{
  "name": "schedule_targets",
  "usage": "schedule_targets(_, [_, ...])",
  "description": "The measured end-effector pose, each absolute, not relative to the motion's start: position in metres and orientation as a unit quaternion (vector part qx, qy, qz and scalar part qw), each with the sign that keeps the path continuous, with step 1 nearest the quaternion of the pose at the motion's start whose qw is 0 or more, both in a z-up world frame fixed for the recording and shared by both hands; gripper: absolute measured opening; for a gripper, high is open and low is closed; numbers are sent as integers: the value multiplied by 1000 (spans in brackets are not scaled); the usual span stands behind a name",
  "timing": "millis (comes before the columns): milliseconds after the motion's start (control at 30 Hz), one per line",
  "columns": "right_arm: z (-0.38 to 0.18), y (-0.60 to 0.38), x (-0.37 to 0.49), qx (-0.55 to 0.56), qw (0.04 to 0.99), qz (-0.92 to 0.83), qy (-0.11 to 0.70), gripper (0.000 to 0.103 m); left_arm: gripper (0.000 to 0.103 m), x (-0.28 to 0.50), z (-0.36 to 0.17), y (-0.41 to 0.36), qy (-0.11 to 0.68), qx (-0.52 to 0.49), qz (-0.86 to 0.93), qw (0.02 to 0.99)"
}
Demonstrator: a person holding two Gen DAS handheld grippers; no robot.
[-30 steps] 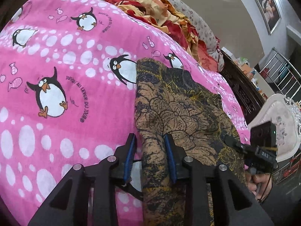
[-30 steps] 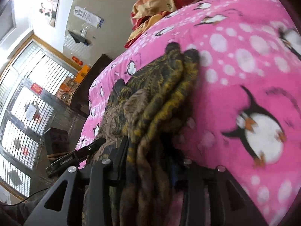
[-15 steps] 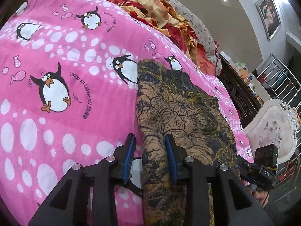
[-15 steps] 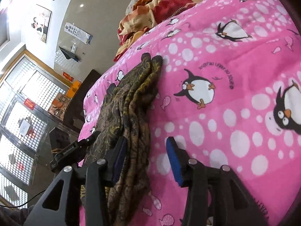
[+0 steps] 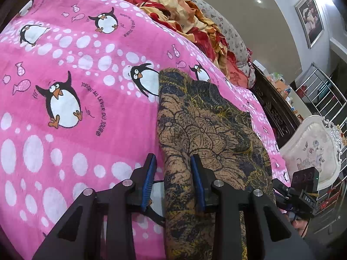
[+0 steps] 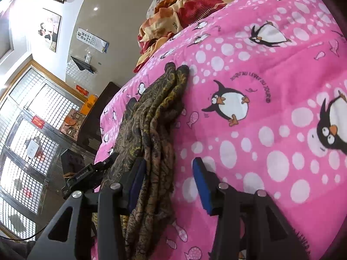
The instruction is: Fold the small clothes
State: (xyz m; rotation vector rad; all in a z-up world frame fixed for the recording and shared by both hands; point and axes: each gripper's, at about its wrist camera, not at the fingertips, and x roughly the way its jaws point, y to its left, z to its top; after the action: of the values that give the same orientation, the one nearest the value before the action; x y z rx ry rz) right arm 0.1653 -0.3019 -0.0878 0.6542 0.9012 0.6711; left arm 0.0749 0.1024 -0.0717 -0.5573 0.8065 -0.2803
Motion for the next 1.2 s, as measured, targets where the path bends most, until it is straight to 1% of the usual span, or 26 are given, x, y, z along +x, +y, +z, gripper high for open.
schedule_targets(333, [-88,-307,160,316,798,311,409,47,13,75,-72,102,386,-267,-134,873])
schedule_targets(433, [-86,-305,160,306,799,303,420,47,14,73,-69,103,386,-266,-127,874])
schedule_targets(500, [-79,-302,155,277,807,276,442,47,19,64,-58,103,393,-251,-108,878])
schedule_targets(567, [-64,-302,140,237,829,237,448,48,20,46,-40,100,383,-228,-104,889])
schedule_targets(667, [-27,-293,109,152,871,221,412,48,21,17,-16,80,351,-194,-139,905])
schedule_targets(733, [-8,-275,91,106,885,236,387,50,21,4,-9,60,341,-185,-170,906])
schedule_targets(833, [3,-238,78,58,884,282,368,50,22,4,-20,39,353,-179,-174,902])
schedule_targets(900, [-4,-217,76,38,871,310,378,48,22,12,-40,34,383,-179,-162,892])
schedule_targets(933, [-14,-208,77,25,864,316,391,48,22,13,-50,31,380,-181,-161,893])
schedule_targets(1000, [-45,-199,82,-4,848,302,436,47,25,13,-47,25,374,-172,-160,897])
schedule_targets(1033, [-51,-203,78,6,854,306,421,48,31,14,-46,20,375,-166,-163,898])
schedule_targets(1067, [-50,-205,76,10,855,310,415,48,34,14,-46,17,372,-162,-167,899])
schedule_targets(1133, [-50,-207,76,16,853,314,417,50,47,15,-45,10,368,-159,-176,899])
schedule_targets(1167, [-51,-207,74,15,853,315,416,52,51,16,-44,6,368,-153,-182,899])
schedule_targets(1200, [-50,-206,73,11,853,317,414,57,56,17,-43,2,369,-145,-185,899])
